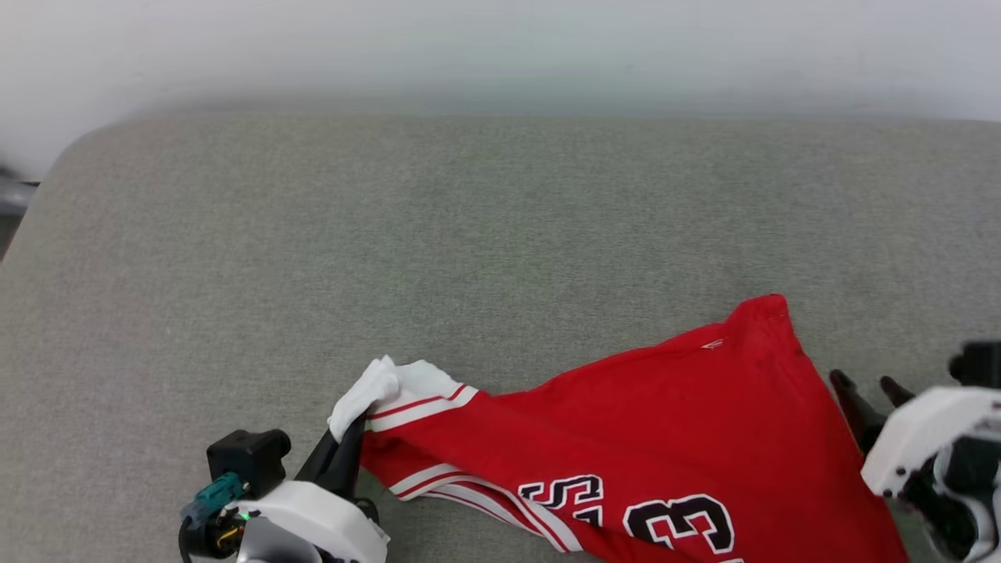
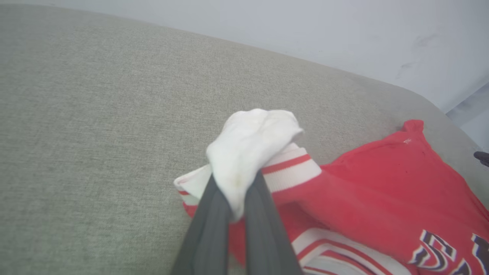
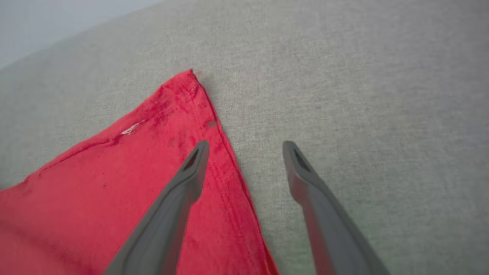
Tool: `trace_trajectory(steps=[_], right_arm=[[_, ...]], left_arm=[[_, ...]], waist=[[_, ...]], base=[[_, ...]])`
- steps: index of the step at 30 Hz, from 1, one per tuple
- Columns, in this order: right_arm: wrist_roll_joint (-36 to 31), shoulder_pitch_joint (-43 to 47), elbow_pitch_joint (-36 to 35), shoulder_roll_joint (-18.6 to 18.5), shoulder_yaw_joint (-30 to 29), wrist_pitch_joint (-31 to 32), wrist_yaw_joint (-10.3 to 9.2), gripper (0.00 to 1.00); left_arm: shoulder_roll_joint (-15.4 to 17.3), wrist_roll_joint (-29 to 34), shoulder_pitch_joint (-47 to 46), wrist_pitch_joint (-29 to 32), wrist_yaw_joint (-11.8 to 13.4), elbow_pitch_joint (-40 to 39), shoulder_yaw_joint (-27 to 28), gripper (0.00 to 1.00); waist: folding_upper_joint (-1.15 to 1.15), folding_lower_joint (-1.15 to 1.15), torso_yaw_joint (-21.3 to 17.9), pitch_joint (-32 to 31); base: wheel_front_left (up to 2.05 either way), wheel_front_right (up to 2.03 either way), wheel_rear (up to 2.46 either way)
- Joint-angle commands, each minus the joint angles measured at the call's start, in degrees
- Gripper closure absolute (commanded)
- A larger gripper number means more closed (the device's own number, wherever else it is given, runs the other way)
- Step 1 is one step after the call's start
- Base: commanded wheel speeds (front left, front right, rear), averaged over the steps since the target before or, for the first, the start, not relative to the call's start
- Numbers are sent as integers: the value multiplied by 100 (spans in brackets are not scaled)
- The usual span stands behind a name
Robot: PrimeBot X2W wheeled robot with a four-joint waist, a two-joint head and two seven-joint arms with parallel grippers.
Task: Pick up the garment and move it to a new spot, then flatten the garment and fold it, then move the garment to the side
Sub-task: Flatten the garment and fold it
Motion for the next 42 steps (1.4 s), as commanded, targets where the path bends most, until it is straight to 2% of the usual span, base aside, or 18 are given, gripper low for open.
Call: trace_trajectory(steps=[1, 7, 14, 18, 22, 23, 25, 28, 37, 42], right_arm=[[87, -187, 82, -151, 150, 395, -3, 0], [204, -1039, 124, -718, 715, 1997, -3, 0], [29, -1802, 311, -1077, 1352, 2708, -3, 0], [71, -1942, 765, -1006, 1606, 2847, -3, 0], [261, -1584, 1435, -818, 2011, 3324, 7, 0], [329, -1489, 1561, -779, 2088, 3438, 8, 45], [476, -1378, 1701, -723, 2213, 3566, 14, 100], [588, -1460, 1669, -760, 2235, 3346, 27, 100], [787, -2097, 1115, -1086, 1798, 2432, -3, 100], [682, -2226, 766, -1102, 1644, 2075, -3, 100]], left_arm=[[-1, 38, -105, -13, -16, -38, -12, 100], [-77, 102, -353, -36, -83, -165, -105, 100], [-148, 162, -719, -97, -201, -190, -179, 100], [-176, 159, -806, -117, -239, -145, -196, 100], [-224, 117, -825, -151, -274, -66, -219, 100], [-243, 105, -822, -151, -272, -55, -220, 100], [-258, 98, -816, -167, -271, -25, -216, 100], [-254, 80, -781, -197, -266, 23, -202, 100], [-51, -10, -836, -149, -218, 92, -30, 100], [132, -169, -1222, 74, -328, 127, 160, 100]], waist=[[0, 0, 85, 54], [0, 0, 335, 368], [0, 0, 539, 841], [0, 0, 562, 978], [0, 0, 596, 986], [0, 0, 601, 983], [0, 0, 602, 973], [0, 0, 575, 917], [0, 0, 349, 349], [0, 0, 106, 84]], base=[[0, 0, 0], [0, 0, 0], [0, 0, 0], [0, 0, 0], [0, 0, 0], [0, 0, 0], [0, 0, 0], [0, 0, 0], [0, 0, 0], [0, 0, 0]])
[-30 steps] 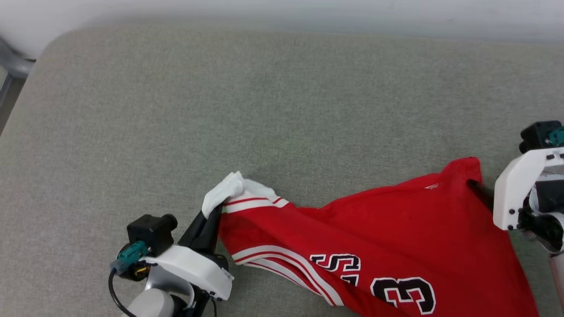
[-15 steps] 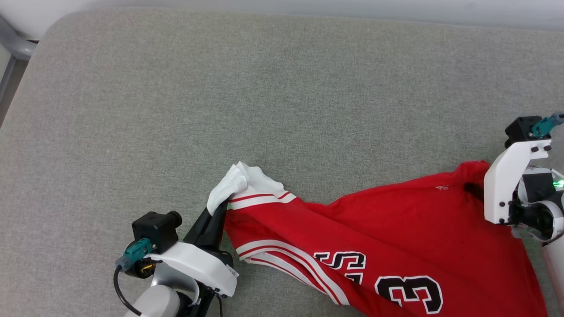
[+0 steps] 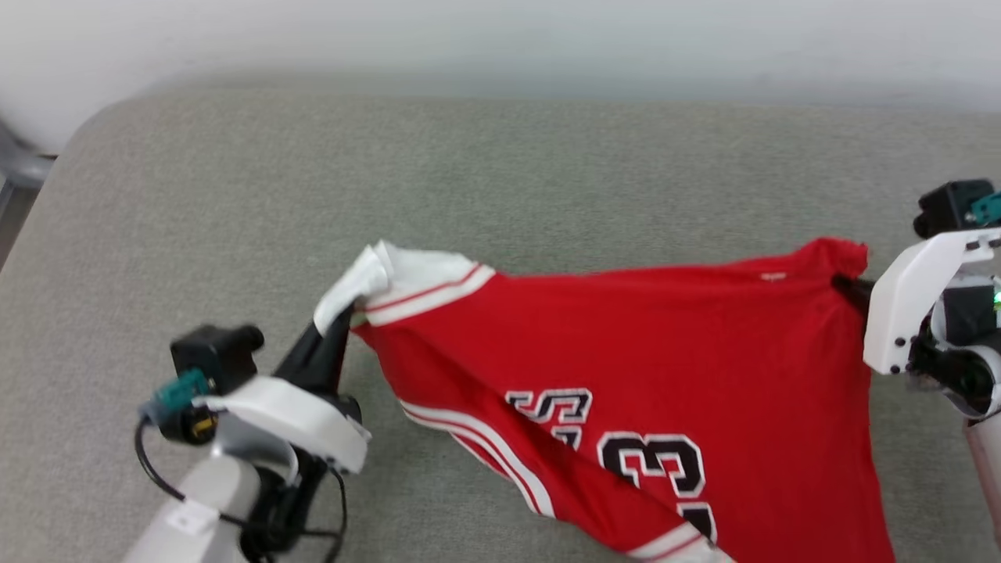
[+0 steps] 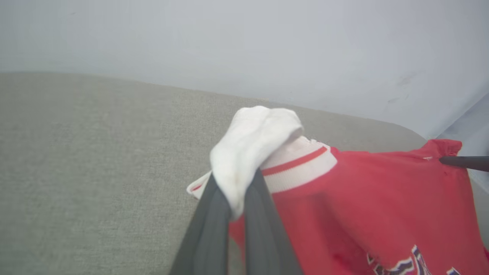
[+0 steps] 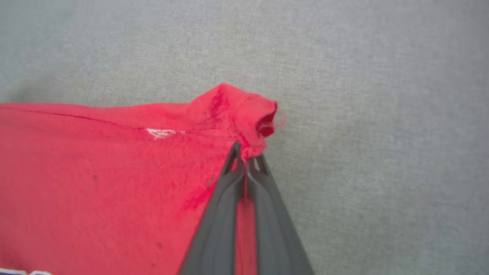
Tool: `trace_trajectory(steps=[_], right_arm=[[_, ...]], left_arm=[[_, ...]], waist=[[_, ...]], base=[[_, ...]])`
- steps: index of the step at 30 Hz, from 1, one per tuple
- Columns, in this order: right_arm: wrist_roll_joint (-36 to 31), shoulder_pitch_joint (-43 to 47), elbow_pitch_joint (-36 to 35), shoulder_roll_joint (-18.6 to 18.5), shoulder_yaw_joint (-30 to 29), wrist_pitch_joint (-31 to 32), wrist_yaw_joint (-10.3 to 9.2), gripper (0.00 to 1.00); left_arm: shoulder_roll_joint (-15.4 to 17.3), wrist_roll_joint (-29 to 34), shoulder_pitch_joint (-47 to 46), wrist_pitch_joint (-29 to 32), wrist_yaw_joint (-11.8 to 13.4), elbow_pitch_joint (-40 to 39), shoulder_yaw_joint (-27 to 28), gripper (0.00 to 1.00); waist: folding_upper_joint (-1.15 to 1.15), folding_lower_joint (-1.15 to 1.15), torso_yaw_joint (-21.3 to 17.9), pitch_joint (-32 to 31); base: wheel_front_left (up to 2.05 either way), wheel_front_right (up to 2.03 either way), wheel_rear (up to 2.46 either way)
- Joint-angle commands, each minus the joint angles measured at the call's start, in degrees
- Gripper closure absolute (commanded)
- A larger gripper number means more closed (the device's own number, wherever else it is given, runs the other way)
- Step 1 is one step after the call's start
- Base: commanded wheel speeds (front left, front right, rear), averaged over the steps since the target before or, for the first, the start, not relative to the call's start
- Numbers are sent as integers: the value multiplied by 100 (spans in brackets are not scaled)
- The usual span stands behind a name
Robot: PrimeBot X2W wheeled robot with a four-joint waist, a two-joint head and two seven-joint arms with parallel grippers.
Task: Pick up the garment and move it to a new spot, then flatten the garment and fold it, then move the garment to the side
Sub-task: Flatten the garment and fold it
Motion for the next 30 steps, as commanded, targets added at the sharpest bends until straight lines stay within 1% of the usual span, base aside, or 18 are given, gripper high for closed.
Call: trace_trajectory(steps=[1, 3, 5, 10, 14, 20, 23, 26, 29, 30], right_arm=[[-32, -108, -104, 26, -83, -121, -4, 100], [-167, -229, -179, 63, -203, -241, -5, 100], [-685, -820, -215, 257, -580, -566, -6, 100], [-1177, -1627, -126, 443, -891, -975, -7, 100], [-1535, -2374, -28, 589, -1056, -1390, -8, 100], [-1904, -3564, 140, 727, -1176, -1985, -9, 100], [-2088, -4040, 364, 866, -1173, -2190, -9, 100], [-2203, -4527, 631, 1006, -1193, -2414, -10, 100], [-2299, -4851, 980, 1195, -1178, -2724, -9, 100], [-2394, -5083, 1421, 1320, -1135, -2917, -9, 100]], left_arm=[[99, -35, -297, 88, -61, 34, 85, 100], [201, -63, -649, 227, -131, 118, 142, 100], [389, -99, -2002, 609, -367, 752, 305, 100], [479, 28, -3307, 792, -504, 1399, 364, 100], [519, 198, -4342, 745, -538, 1878, 404, 100], [633, 473, -5760, 504, -434, 2413, 540, 100], [718, 558, -6270, 327, -409, 2667, 622, 100], [759, 569, -6714, 240, -421, 2932, 698, 100], [715, 472, -6981, 199, -494, 3285, 741, 100], [582, 403, -7131, 167, -605, 3632, 711, 100]], waist=[[0, 0, -215, -177], [0, 0, -328, -201], [0, 0, -601, -129], [0, 0, -753, 134], [0, 0, -803, 433], [0, 0, -809, 1018], [0, 0, -824, 1256], [0, 0, -832, 1512], [0, 0, -824, 1741], [0, 0, -785, 1921]], base=[[0, 0, 0], [0, 0, 0], [0, 0, 0], [0, 0, 0], [0, 0, 0], [0, 0, 0], [0, 0, 0], [0, 0, 0], [0, 0, 0], [0, 0, 0]])
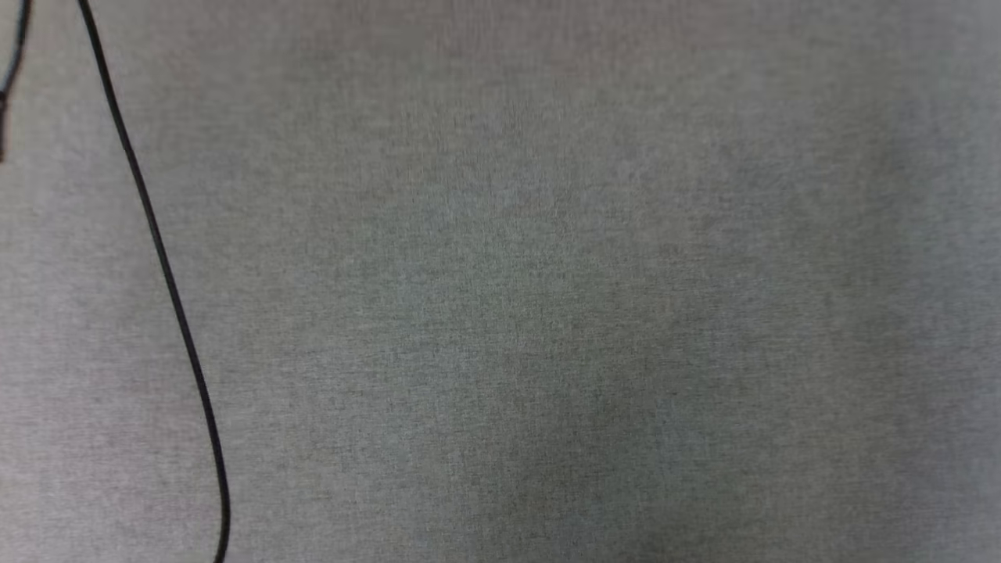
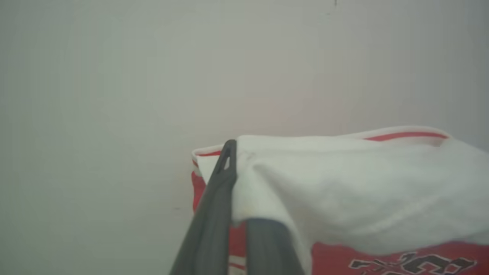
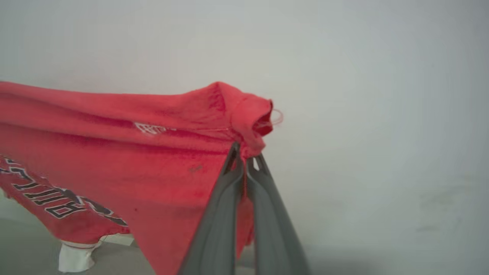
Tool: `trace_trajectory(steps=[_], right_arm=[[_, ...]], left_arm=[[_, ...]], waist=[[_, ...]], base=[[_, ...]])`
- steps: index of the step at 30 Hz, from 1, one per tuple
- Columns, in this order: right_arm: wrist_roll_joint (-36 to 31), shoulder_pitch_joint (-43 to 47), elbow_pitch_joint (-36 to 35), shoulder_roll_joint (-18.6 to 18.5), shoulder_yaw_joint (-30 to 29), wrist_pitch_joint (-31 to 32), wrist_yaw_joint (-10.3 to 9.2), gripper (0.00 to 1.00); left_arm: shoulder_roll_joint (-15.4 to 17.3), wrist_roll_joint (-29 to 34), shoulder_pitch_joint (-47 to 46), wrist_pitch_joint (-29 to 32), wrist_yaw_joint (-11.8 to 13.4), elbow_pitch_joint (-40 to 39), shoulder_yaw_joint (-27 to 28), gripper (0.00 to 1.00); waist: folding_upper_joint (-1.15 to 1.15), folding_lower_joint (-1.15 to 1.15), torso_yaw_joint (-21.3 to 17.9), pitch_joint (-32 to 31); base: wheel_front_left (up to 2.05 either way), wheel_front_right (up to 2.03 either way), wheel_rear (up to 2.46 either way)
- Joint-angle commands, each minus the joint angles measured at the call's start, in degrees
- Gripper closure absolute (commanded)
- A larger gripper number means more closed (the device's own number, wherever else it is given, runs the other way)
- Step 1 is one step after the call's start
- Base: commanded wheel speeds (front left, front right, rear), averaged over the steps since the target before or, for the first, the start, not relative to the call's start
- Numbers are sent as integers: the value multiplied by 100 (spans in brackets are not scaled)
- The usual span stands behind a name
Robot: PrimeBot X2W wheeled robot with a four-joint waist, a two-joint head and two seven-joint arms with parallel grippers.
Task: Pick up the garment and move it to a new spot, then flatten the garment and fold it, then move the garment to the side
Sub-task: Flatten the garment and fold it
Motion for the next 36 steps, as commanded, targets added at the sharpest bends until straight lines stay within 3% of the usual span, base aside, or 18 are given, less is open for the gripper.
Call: trace_trajectory(steps=[1, 9, 18, 23, 29, 36], right_arm=[[-85, -83, 169, -6, 0, -76, -14, 100], [-108, -270, 1298, 180, 120, -567, -12, 100], [408, 801, 2043, 39, 745, -1047, -12, 100], [909, 1865, 2038, -138, 1160, -1309, -12, 100], [1536, 3085, 1723, -411, 1562, -1447, -14, 100], [1980, 4396, 1121, -730, 1797, -1548, -16, 100]], left_arm=[[-34, -44, -85, -40, -34, 136, 3, 100], [-421, -301, 115, -239, -330, 967, -88, 100], [-620, -740, 1469, -620, -472, 1279, -119, 100], [-576, -927, 2690, -715, -479, 836, -199, 100], [-384, -913, 4222, -745, -470, -11, 81, 100], [-417, -714, 6077, -748, -160, -1059, 368, 100]], waist=[[0, -1, 35, 188], [0, -1, 141, 503], [0, -1, 217, 52], [0, -1, 282, -429], [0, -1, 308, -1017], [0, -1, 330, -1717]], base=[[0, 0, 0], [0, 0, 0], [0, 0, 0], [0, 0, 0], [0, 0, 0], [0, 0, 0]])
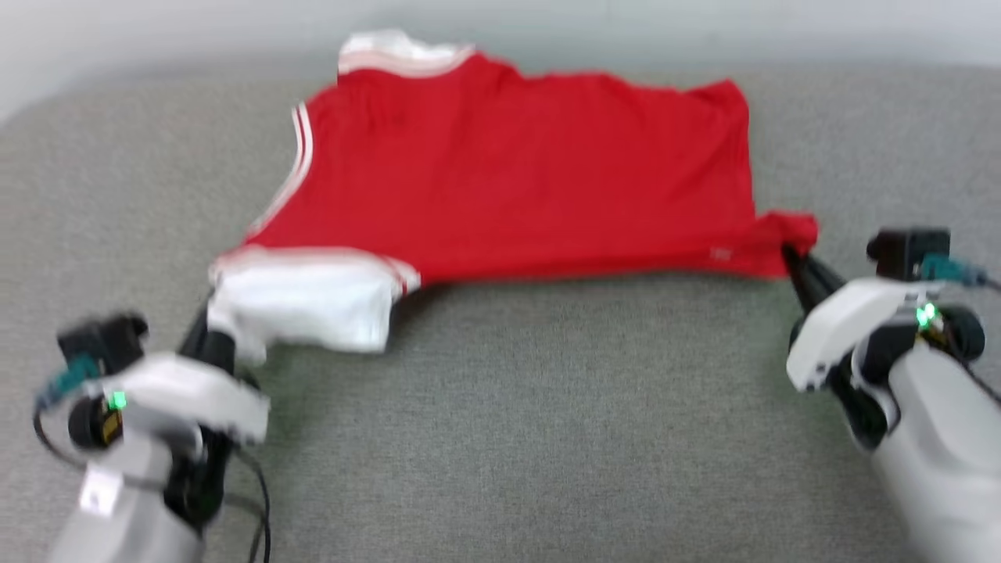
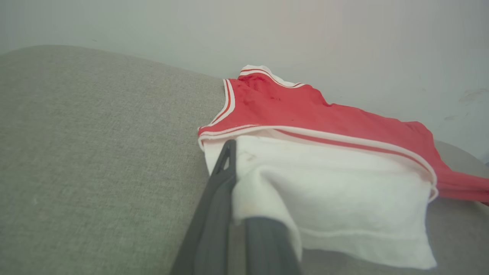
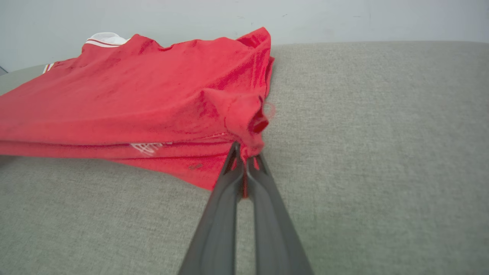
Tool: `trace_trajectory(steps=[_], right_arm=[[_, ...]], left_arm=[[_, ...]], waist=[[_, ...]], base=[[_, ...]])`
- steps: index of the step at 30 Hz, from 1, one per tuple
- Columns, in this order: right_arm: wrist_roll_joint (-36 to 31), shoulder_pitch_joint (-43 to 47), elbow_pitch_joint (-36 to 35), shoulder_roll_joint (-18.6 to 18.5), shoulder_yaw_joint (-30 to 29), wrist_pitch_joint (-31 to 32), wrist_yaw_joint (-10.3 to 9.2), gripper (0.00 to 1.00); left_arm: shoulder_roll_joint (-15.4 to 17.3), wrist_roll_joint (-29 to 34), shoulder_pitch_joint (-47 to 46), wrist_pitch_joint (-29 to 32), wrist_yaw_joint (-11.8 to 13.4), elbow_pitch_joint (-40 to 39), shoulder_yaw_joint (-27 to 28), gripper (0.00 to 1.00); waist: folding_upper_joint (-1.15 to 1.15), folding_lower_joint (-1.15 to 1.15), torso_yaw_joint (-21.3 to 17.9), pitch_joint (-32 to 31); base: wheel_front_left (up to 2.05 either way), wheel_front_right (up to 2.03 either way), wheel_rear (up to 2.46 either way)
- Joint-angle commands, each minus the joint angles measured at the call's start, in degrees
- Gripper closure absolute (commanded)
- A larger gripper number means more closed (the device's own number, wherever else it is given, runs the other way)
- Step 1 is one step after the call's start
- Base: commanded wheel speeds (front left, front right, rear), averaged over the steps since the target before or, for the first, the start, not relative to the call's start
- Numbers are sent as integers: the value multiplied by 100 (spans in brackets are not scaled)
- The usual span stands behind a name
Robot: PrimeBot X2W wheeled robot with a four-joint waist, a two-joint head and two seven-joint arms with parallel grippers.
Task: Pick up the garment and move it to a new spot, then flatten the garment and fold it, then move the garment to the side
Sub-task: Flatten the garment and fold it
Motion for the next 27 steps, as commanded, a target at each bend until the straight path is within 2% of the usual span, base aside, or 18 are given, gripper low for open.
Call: trace_trajectory(steps=[1, 9, 15, 22, 27], right_arm=[[82, 303, -123, -185, -29, -11, -18, 100], [233, 1669, -960, -242, -279, 166, -19, 100], [165, 2904, -1781, -152, -862, 414, -23, 100], [-299, 4362, -3468, 254, -1737, 1152, -23, 100], [-671, 4897, -4659, 617, -2041, 1891, -17, 100]], left_arm=[[82, 11, 364, -45, 118, -156, 92, 100], [49, -51, 1908, 69, 628, -1150, 89, 100], [27, -211, 2848, 367, 1004, -1951, 89, 100], [230, -389, 3649, 937, 1405, -2980, 120, 100], [401, -540, 3883, 1445, 1622, -3671, 141, 100]], waist=[[0, 2, 14, -350], [0, 2, 79, -776], [0, 2, 204, -1032], [0, 2, 250, -1050], [0, 2, 189, -916]], base=[[0, 0, 0], [0, 0, 0], [0, 0, 0], [0, 0, 0], [0, 0, 0]])
